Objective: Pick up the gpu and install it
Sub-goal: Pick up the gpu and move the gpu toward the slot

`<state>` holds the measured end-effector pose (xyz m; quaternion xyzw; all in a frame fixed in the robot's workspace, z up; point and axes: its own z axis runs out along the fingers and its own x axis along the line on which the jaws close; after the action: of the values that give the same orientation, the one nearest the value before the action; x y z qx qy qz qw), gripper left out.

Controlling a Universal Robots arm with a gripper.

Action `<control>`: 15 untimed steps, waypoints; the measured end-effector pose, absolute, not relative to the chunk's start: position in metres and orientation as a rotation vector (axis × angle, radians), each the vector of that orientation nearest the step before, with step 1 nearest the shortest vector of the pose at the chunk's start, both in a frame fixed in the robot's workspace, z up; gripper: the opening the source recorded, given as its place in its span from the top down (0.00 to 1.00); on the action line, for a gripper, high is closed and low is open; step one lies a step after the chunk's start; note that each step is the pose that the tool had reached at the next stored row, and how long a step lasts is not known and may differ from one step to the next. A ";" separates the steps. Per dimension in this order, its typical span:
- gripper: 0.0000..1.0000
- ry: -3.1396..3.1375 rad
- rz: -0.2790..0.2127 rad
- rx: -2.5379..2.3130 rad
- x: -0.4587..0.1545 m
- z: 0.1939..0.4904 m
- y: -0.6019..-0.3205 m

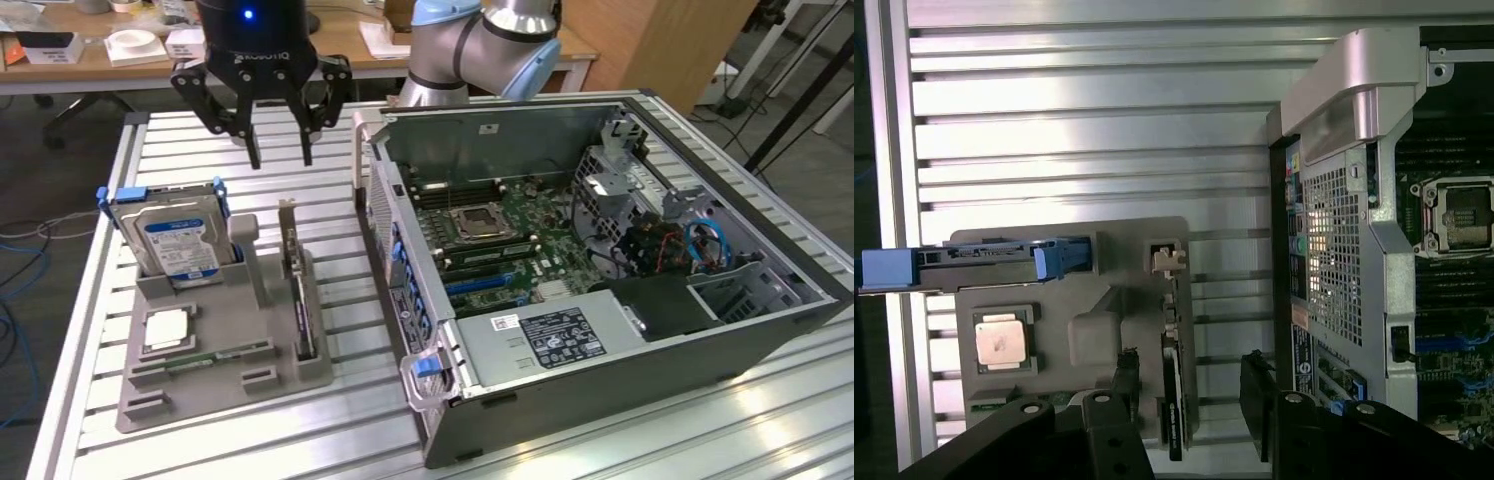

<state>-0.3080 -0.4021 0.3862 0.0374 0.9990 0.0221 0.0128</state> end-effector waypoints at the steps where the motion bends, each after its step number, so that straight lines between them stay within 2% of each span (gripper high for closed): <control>1: 0.47 3.113 0.069 0.116 -0.308 0.386 -0.403; 15: 0.47 3.113 0.069 0.116 -0.308 0.386 -0.414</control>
<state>-0.3079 -0.4141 0.3861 0.0373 0.9990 0.0221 0.0128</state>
